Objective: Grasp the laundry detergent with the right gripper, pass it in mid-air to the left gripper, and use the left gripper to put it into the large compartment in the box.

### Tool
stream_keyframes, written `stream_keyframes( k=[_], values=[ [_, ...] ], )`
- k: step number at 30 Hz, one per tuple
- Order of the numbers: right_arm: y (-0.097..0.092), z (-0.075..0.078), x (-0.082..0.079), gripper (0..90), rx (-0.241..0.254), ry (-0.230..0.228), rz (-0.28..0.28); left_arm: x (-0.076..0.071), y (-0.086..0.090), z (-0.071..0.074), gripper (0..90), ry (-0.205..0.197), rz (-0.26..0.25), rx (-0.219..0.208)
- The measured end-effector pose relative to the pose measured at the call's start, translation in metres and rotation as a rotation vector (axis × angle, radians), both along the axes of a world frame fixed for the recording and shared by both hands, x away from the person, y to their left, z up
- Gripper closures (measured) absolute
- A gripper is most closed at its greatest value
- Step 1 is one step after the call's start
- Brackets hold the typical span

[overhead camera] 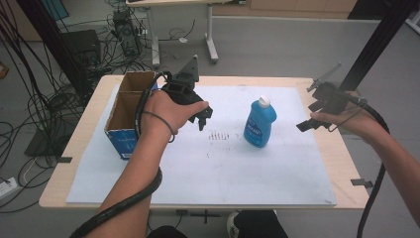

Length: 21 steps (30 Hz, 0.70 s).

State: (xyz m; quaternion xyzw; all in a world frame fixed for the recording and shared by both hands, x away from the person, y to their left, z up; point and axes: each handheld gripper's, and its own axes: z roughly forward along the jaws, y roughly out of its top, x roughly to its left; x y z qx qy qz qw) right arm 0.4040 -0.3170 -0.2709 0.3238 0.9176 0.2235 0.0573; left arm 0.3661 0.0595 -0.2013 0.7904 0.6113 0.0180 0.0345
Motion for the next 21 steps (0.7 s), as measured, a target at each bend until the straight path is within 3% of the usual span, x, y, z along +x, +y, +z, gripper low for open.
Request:
stream_keyframes(
  k=[8, 21],
  values=[
    [0.004, -0.029, -0.006, 3.8, 0.019, -0.027, -0.017, 0.002, 0.0, -0.004, 5.2, 0.006, -0.001, 0.0],
    [0.021, -0.057, -0.015, 3.8, 0.064, -0.086, -0.036, 0.004, 0.005, -0.009, 5.2, 0.009, 0.002, 0.001]
  ],
)
